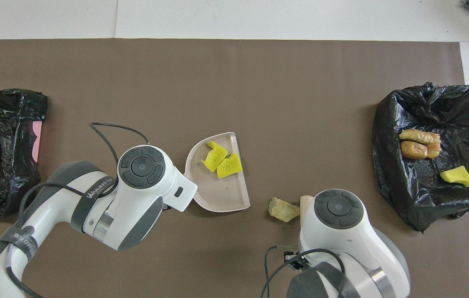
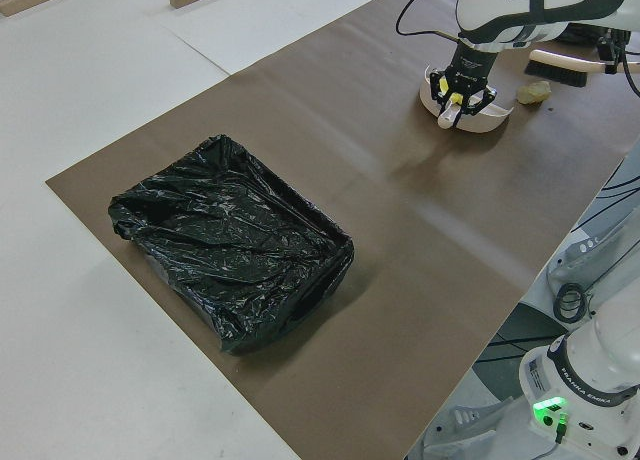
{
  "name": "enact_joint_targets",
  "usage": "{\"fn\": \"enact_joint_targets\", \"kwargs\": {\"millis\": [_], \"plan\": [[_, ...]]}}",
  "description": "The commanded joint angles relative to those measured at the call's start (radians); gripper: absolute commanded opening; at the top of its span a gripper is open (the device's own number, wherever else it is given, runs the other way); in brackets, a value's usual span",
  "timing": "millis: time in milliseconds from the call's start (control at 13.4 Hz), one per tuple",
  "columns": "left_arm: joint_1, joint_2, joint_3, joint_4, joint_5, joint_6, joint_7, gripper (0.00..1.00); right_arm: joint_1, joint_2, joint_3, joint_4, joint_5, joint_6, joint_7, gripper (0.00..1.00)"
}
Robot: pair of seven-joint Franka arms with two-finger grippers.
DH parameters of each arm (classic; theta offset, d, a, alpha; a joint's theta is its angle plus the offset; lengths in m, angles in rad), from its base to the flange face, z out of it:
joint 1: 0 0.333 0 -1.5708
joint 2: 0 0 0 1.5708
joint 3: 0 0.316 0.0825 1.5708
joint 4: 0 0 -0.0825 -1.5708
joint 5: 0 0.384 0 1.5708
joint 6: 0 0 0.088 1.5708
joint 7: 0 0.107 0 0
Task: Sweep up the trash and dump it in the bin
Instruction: 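Sweep the remaining sponges into the dustpan with the right gripper's brush, then sweep the tan chunk into the dustpan with the right gripper's brush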
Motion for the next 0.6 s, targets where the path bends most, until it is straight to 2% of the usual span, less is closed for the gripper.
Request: {"fn": "enact_joint_targets", "kwargs": {"millis": [0,149,372,521], "plan": [[-0.001,-0.018,0.006,-0.027,0.02,0.027,0.013,0.0,0.009,-0.17,0.008,-0.196,-0.013,0.096,0.104,0.0],[-0.001,-0.019,0.006,-0.027,0.02,0.027,0.012,0.0,0.026,-0.156,0.011,-0.221,-0.012,0.156,0.157,0.0],[-0.001,-0.019,0.006,-0.033,0.018,0.029,0.007,0.0,0.102,-0.031,0.011,-0.212,0.007,0.323,0.207,0.0],[0.001,-0.021,0.006,-0.033,0.018,0.029,0.001,0.0,0.126,0.09,0.011,-0.124,0.007,0.356,0.196,0.0]]}}
